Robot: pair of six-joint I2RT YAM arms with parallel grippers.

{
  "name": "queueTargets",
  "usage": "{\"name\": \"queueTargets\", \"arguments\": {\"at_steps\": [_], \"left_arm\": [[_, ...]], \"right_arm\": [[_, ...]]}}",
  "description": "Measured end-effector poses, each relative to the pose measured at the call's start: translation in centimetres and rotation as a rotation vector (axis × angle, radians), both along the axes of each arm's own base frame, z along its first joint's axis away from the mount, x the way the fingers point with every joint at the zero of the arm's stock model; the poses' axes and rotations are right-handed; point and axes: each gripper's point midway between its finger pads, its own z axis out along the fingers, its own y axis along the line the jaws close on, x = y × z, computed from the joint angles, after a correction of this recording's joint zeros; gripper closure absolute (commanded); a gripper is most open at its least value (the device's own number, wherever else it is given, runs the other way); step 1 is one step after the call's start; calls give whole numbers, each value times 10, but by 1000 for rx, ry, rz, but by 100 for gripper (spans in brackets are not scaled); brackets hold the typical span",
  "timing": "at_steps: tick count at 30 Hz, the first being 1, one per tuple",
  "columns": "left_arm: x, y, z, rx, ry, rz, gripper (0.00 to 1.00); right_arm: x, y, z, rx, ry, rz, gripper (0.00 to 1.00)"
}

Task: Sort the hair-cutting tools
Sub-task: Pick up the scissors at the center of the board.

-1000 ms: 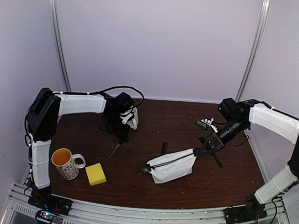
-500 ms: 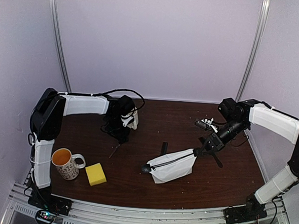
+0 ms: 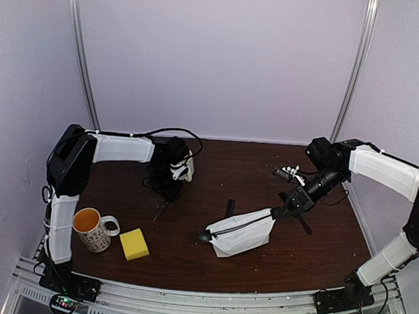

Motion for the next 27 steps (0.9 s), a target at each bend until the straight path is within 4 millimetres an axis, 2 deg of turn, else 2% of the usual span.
{"name": "queueTargets", "arguments": {"at_steps": [7, 16, 20, 23, 25, 27], "left_arm": [[0, 2, -5, -20, 25, 11, 69], [-3, -1, -5, -40, 41, 2, 89], [-16, 1, 0, -52, 57, -11, 91], [-30, 0, 23, -89, 51, -31, 93], [-35, -10, 56, -151, 9, -61, 95], [-42, -27, 102, -248, -68, -119, 96]], "right_arm": [[0, 0, 0, -1, -1, 0, 98], [0, 0, 0, -2, -1, 0, 98], [0, -1, -1, -6, -3, -1, 98], [1, -1, -1, -8, -4, -1, 98], [1, -1, -1, -9, -4, -1, 98], [1, -1, -1, -9, -4, -1, 98]]}}
